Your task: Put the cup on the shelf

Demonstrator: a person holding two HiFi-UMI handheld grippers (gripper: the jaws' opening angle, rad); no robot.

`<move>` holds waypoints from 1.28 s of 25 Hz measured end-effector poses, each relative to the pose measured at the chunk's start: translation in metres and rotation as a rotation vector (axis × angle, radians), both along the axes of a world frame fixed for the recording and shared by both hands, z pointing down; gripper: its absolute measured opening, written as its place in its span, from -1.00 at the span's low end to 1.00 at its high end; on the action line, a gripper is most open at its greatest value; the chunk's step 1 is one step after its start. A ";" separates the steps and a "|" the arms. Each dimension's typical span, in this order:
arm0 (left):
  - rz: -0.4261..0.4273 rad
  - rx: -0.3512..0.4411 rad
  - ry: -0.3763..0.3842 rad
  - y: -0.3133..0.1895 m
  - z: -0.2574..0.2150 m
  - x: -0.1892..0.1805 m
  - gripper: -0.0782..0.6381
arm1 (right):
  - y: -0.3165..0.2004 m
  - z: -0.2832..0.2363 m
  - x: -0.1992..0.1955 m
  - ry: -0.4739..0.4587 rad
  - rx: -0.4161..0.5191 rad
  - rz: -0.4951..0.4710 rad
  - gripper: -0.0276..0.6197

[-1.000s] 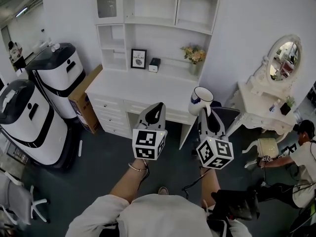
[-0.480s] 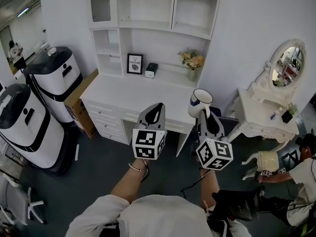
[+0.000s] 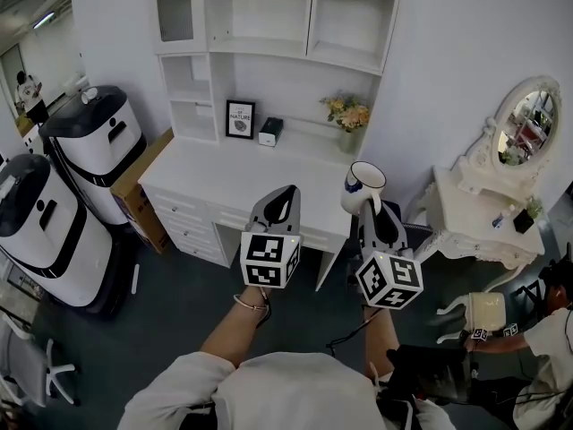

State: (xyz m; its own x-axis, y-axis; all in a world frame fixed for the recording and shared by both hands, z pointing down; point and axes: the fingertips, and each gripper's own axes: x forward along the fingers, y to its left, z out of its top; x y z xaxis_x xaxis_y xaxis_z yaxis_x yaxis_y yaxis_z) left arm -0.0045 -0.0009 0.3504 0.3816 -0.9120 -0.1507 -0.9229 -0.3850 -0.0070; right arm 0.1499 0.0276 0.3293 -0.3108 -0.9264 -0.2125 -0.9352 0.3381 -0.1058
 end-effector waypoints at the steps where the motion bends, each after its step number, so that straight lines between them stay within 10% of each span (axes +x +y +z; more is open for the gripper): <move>1: -0.001 0.001 0.000 -0.004 0.000 0.001 -0.76 | -0.004 0.001 0.001 0.001 0.000 -0.002 -0.69; 32: 0.066 0.004 -0.005 -0.188 -0.004 0.014 -0.76 | -0.176 0.006 0.016 -0.007 -0.016 0.055 -0.69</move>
